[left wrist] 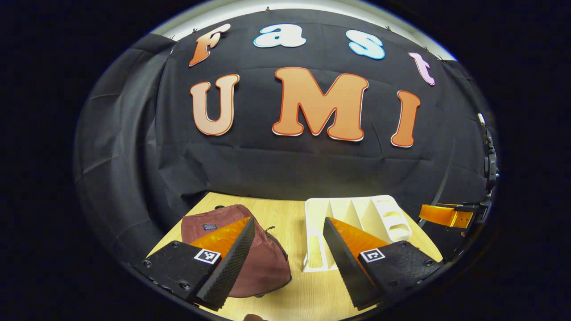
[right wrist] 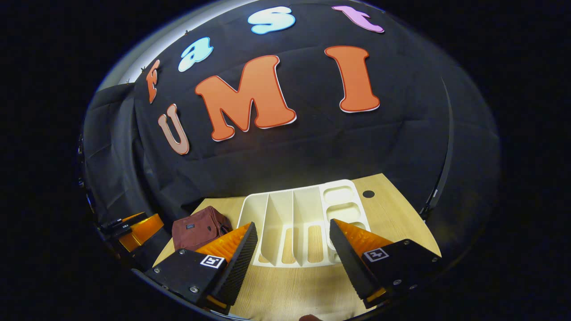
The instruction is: Open the schoolbag, grab two books from the bookshelf and put them into the schoolbag.
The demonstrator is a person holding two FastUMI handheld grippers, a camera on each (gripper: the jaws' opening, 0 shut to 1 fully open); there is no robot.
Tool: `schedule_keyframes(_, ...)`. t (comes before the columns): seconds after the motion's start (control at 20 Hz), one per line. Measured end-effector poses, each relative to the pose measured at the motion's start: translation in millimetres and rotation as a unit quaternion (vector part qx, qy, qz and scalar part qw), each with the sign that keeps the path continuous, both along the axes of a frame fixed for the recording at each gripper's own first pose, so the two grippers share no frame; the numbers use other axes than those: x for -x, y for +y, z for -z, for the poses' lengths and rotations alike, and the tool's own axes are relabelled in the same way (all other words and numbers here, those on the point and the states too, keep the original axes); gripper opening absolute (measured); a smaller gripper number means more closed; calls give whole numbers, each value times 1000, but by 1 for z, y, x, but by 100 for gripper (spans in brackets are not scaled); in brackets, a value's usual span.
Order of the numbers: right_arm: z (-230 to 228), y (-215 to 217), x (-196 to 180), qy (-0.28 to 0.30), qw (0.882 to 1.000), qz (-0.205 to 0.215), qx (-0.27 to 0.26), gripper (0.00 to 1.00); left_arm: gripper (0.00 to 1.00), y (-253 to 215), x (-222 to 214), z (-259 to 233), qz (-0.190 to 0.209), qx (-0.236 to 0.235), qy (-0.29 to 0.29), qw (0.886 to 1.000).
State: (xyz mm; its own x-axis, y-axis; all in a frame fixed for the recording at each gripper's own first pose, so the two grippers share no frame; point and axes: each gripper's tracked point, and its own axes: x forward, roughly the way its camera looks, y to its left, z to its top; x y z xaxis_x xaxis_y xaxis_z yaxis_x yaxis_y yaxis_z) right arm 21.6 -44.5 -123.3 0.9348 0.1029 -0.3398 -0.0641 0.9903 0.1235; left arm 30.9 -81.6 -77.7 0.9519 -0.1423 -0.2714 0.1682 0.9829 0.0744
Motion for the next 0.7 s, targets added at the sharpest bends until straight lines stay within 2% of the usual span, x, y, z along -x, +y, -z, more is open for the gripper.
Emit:
schedule_keyframes(0.15, -7, -7, -1, -23, 1000, 10, -5, 97, 97, -11, -3, -8, 3, 1, -12, 1000)
schedule_keyframes(0.2, -10, -7, -3, -30, 999, 14, -8, 97, 100, -14, -4, -9, 6, 0, -14, 1000)
schedule_keyframes(0.25, -12, -8, -3, -36, 999, 16, -11, 97, 97, -15, -6, -12, 9, -1, -18, 1000)
schedule_keyframes(0.35, -15, -9, -5, -42, 999, 25, -14, 97, 98, -18, -9, -15, 15, -9, -22, 1000)
schedule_keyframes(0.7, -21, -9, -1, -64, 996, 61, -11, 97, 97, -24, -22, -30, 55, -19, -31, 998)
